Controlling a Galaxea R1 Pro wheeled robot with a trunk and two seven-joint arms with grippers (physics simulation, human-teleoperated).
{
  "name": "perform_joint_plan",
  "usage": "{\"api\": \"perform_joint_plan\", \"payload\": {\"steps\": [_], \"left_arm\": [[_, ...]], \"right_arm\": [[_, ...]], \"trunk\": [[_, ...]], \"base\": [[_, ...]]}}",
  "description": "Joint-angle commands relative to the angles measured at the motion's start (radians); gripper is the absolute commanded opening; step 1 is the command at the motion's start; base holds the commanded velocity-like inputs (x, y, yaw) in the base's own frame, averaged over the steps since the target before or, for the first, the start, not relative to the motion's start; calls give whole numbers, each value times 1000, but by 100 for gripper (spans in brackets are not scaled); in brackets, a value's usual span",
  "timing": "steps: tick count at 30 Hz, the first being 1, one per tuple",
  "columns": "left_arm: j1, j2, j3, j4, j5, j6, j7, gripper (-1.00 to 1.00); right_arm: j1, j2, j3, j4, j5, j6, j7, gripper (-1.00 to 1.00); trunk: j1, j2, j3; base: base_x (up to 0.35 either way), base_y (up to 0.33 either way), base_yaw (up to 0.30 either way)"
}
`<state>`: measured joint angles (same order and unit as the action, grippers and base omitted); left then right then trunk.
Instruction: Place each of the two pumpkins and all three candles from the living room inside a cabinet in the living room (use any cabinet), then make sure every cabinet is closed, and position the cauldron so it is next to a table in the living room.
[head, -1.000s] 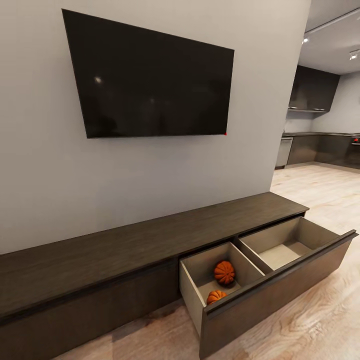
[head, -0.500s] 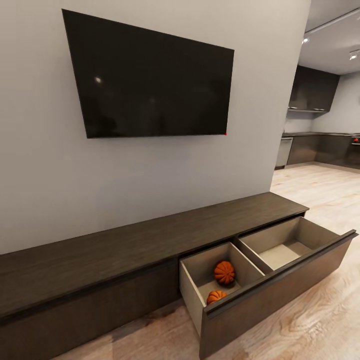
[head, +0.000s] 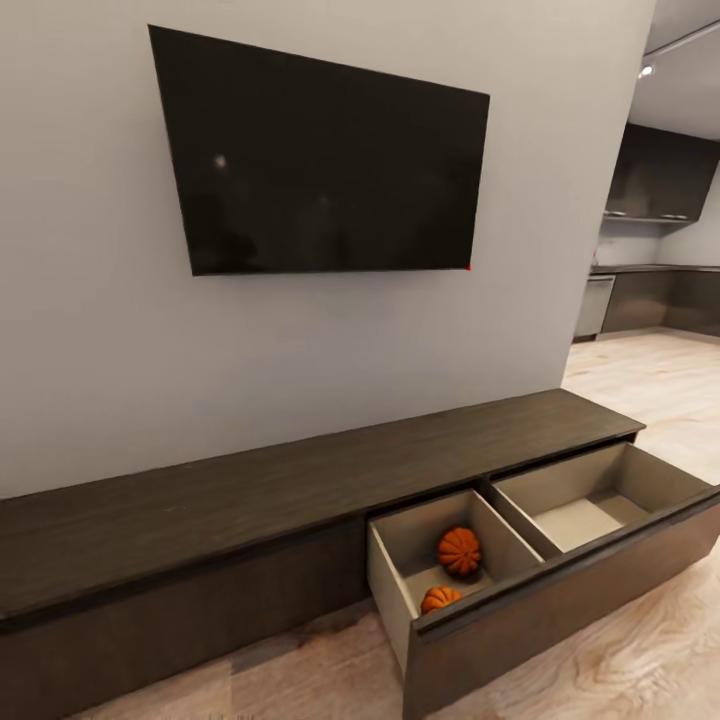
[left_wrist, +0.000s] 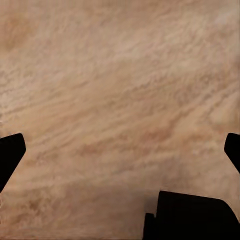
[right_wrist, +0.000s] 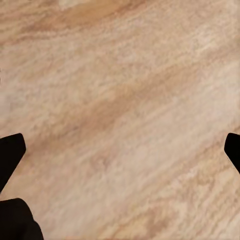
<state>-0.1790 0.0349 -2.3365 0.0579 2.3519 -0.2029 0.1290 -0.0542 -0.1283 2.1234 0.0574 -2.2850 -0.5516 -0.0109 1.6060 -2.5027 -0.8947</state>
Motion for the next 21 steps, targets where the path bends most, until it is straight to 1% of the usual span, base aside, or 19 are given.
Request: {"api": "perform_joint_plan", "payload": {"steps": [1,6,8,10,11,12,13,14,15,16,17,19,21], "left_arm": [[-1,0,-7,-146,4,-3,7,100],[-1,-6,-4,-143,4,-3,10,100],[-1,-23,-3,-142,4,-5,9,100],[-1,-36,0,-142,4,-7,10,100],[-1,-39,3,-141,4,-7,10,100],[-1,-42,15,-141,4,-8,9,100],[-1,-44,25,-141,4,-8,9,100],[-1,-45,49,-141,4,-9,8,100],[-1,-46,62,-141,4,-9,7,100],[-1,-49,105,-141,4,-11,4,100],[-1,-48,119,-141,4,-11,4,100],[-1,-47,128,-140,4,-13,4,100],[-1,-40,136,-138,4,-20,3,100]], "right_arm": [[0,-2,25,-71,2,-2,-1,100],[0,-24,22,-67,5,0,0,100],[0,-33,22,-66,15,0,-1,100],[0,-37,22,-65,33,-1,-1,100],[0,-37,22,-65,41,-2,-1,100],[0,-39,22,-65,57,-2,-1,100],[0,-39,23,-65,64,-3,-1,100],[0,-40,23,-65,75,-3,-1,100],[0,-41,23,-65,83,-5,-1,100],[0,-42,23,-65,89,-7,-1,100],[0,-42,23,-65,92,-6,-1,100],[-1,-43,23,-65,94,-8,-1,100],[-1,-44,22,-65,96,-10,0,100]], "trunk": [[0,0,-2],[0,0,-3],[0,0,-4],[0,0,-4],[0,0,-4],[0,0,-5],[0,0,-5],[0,0,-5],[0,0,-5],[0,0,-5],[0,0,-5],[0,0,-5],[0,0,-5]], "base": [[3,-89,273],[1,-202,275],[0,-287,192],[0,-299,100],[0,-286,62],[0,-264,40],[0,-241,32],[0,-166,20],[0,-106,13],[0,-54,7],[0,-35,4],[0,-25,3],[0,-13,2]]}}
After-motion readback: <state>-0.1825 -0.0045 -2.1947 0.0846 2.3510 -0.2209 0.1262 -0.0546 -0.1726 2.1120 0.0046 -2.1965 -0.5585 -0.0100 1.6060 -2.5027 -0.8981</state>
